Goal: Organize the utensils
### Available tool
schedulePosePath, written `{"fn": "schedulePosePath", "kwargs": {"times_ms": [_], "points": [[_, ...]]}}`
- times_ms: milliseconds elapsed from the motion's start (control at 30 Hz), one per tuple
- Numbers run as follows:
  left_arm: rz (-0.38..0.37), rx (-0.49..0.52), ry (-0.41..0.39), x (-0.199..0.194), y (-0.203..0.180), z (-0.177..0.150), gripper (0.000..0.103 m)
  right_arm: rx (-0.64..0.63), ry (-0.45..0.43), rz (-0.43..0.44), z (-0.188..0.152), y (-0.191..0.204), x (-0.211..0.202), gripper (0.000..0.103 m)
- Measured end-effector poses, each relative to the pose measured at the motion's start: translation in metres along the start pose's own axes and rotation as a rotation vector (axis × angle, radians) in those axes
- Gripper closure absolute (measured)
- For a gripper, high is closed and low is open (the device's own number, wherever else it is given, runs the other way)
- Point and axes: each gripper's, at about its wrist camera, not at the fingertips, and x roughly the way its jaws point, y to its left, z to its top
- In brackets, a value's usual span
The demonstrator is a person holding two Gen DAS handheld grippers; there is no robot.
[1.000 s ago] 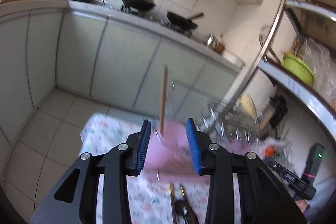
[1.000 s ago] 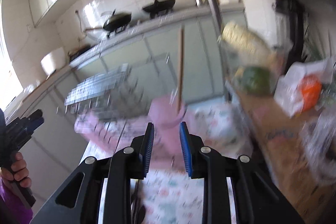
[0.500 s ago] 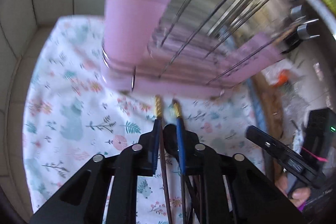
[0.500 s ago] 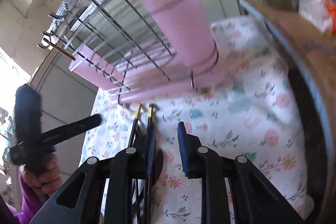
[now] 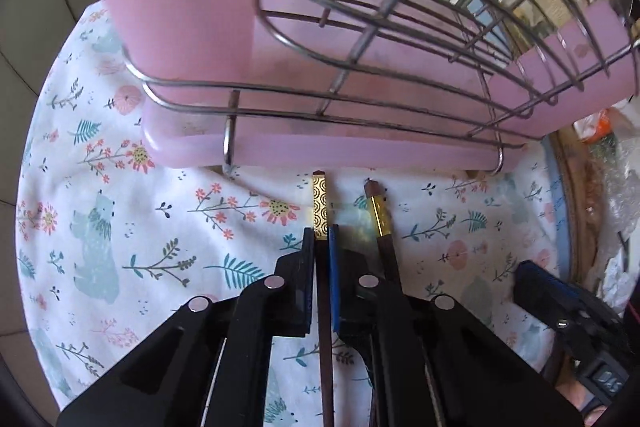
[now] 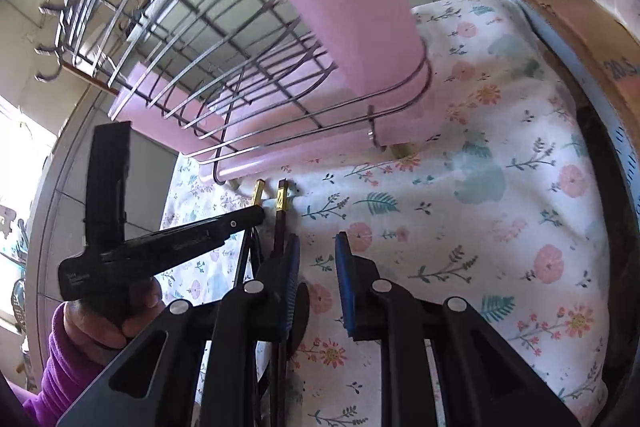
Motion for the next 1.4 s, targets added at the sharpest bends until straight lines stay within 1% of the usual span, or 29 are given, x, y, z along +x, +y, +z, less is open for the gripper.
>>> {"fn": "schedulePosePath", "kwargs": {"times_ms": [33, 67, 267, 400, 567, 667, 700, 767, 900, 1033, 1067, 1133, 1267, 1333, 1400], "points": [[-0.013, -0.013, -0.01, -0.004, 0.004, -0.002, 0.098, -0.005, 0.012, -0.001, 0.002, 0.003, 0.005, 0.09], [-0.021, -0.023, -0.017, -0.007, 0.008, -0.003, 0.098, -0.011, 0.026, 0.0, 0.004, 0.006, 0.01, 0.091], [-0.058, -0.094, -0.06, -0.029, 0.039, -0.011, 0.098, -0.001, 0.087, 0.013, 0.015, 0.02, 0.042, 0.091], [-0.064, -0.12, -0.065, -0.029, 0.055, -0.014, 0.098, -0.025, 0.14, -0.026, 0.02, 0.035, 0.069, 0.091], [-0.074, -0.138, -0.041, -0.024, 0.066, -0.019, 0.098, -0.077, 0.168, -0.121, 0.023, 0.052, 0.095, 0.091], [-0.073, -0.121, -0.045, -0.025, 0.069, -0.021, 0.097, -0.113, 0.152, -0.162, 0.021, 0.058, 0.1, 0.096], [-0.072, -0.118, -0.044, -0.026, 0.07, -0.021, 0.097, -0.114, 0.146, -0.168, 0.02, 0.058, 0.099, 0.096], [-0.071, -0.107, -0.042, -0.024, 0.068, -0.021, 0.097, -0.101, 0.107, -0.174, 0.02, 0.055, 0.087, 0.096], [-0.062, -0.08, -0.042, -0.02, 0.062, -0.019, 0.095, -0.051, 0.062, -0.194, 0.016, 0.036, 0.061, 0.096], [-0.035, -0.058, -0.04, -0.009, 0.047, -0.017, 0.095, -0.01, 0.051, -0.268, 0.009, 0.013, 0.045, 0.097], [-0.027, -0.054, -0.039, -0.008, 0.045, -0.016, 0.095, 0.003, 0.052, -0.29, 0.008, 0.008, 0.046, 0.097], [-0.014, -0.045, -0.04, -0.006, 0.041, -0.016, 0.095, 0.004, 0.061, -0.308, 0.005, 0.003, 0.049, 0.096], [0.023, -0.01, -0.06, -0.004, 0.029, -0.016, 0.095, -0.049, 0.045, -0.352, 0.0, 0.009, 0.057, 0.096], [0.03, -0.002, -0.074, -0.003, 0.023, -0.017, 0.095, -0.055, 0.037, -0.349, -0.002, 0.014, 0.062, 0.096], [0.018, -0.028, -0.082, -0.003, 0.024, -0.018, 0.096, -0.042, 0.02, -0.311, -0.002, 0.013, 0.059, 0.097]]}}
